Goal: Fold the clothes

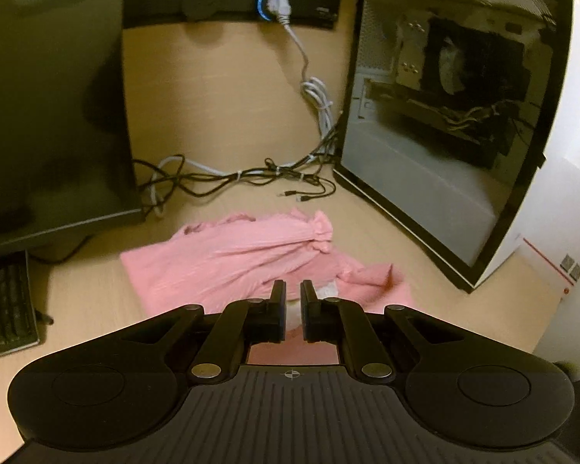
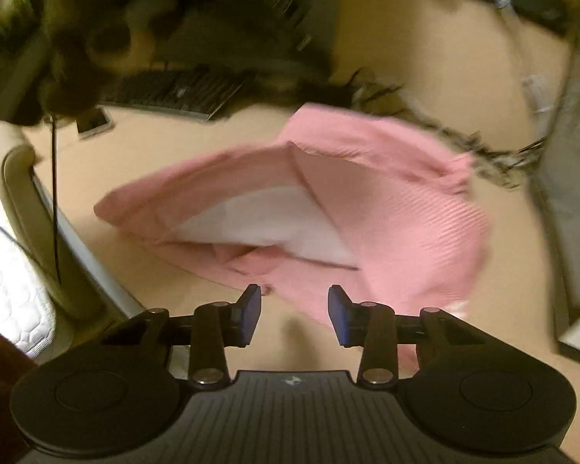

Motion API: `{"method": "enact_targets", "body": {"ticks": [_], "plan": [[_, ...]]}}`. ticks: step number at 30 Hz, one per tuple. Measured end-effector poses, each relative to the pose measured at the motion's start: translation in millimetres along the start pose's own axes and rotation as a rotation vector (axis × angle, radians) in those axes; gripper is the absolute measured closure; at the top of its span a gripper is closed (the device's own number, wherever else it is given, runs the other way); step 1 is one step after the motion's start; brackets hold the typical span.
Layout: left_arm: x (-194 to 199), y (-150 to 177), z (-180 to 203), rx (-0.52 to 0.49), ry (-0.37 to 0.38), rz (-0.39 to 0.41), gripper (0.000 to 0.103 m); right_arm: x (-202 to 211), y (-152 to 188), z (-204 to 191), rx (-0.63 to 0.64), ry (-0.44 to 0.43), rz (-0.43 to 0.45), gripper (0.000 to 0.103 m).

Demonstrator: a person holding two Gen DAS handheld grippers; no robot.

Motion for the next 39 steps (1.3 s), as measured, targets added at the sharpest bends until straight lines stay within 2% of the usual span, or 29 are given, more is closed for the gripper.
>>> {"method": "enact_targets", "body": {"ticks": [2, 4, 6, 9, 10, 11, 12, 15, 18, 21, 25, 32, 34, 35, 38, 39], "plan": [[3.1, 3.4, -3.4, 0.006, 0.002, -0.009, 0.090, -23.2, -0.6, -4.0, -0.020, -0.008, -0.030, 0.065], [4.6, 8.1, -13.8, 0.043, 0.003, -0.032, 0.078, -34.9, -4.0, -8.6, -0.038, -0.008, -0.030, 0.064], [-0.5, 11.1, -29.2, 0.108, 0.024, -0.069, 0.050, -42.7, -6.7, -12.0, -0.047, -0.008, -0.022, 0.053], [-17.9, 11.5, -48.6, 0.194, 0.081, -0.135, 0.039, -52.9, -7.8, -18.0, -0.051, 0.018, -0.004, 0.044], [-28.3, 9.9, -49.1, 0.179, 0.101, -0.155, 0.034, -54.7, -8.2, -18.3, -0.060, 0.032, 0.000, 0.044], [-38.7, 8.3, -49.5, 0.164, 0.120, -0.175, 0.026, -56.1, -8.8, -18.5, -0.071, 0.047, 0.003, 0.047], [-49.1, 6.7, -49.9, 0.149, 0.140, -0.195, 0.023, -57.7, -10.0, -19.3, -0.083, 0.063, 0.003, 0.060], [-87.1, 7.2, -49.4, 0.096, 0.202, -0.269, 0.025, -56.8, -12.5, -17.5, -0.112, 0.102, -0.012, 0.088], [-123.3, 16.1, -51.4, 0.072, 0.228, -0.334, 0.033, -52.9, -13.8, -11.0, -0.160, 0.123, -0.045, 0.097], [-149.0, 25.5, -56.5, 0.056, 0.201, -0.356, 0.036, -44.7, -13.1, -4.4, -0.215, 0.130, -0.087, 0.098], [-165.0, 27.5, -75.3, 0.124, 0.185, -0.342, 0.040, -26.3, -5.3, 0.7, -0.252, 0.143, -0.131, 0.099], [-165.5, 23.4, -88.5, 0.133, 0.160, -0.303, 0.043, 0.0, 7.8, -10.3, -0.236, 0.099, -0.213, 0.103], [-153.6, 21.7, -91.3, 0.156, 0.170, -0.287, 0.042, 15.0, 10.9, -8.9, -0.212, 0.106, -0.198, 0.103], [-147.7, 20.9, -92.6, 0.167, 0.175, -0.279, 0.038, 24.3, 12.1, -5.6, -0.202, 0.120, -0.181, 0.103], [-120.7, 19.6, -95.7, 0.191, 0.194, -0.248, 0.030, 45.4, 10.8, 14.4, -0.153, 0.240, -0.111, 0.097], [-106.8, 20.7, -95.5, 0.197, 0.199, -0.236, 0.029, 48.6, 9.7, 20.7, -0.131, 0.277, -0.093, 0.091]]}}
Point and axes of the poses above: each gripper's, at about its wrist camera, not at the fingertips, and x roughly against the way its jaws point, z to its right, y to its underside, the point moved 1 cm from there along -x, roughly the way its jaws point, and after that the axes turned 12 degrees about z, right-handed, at the moved point
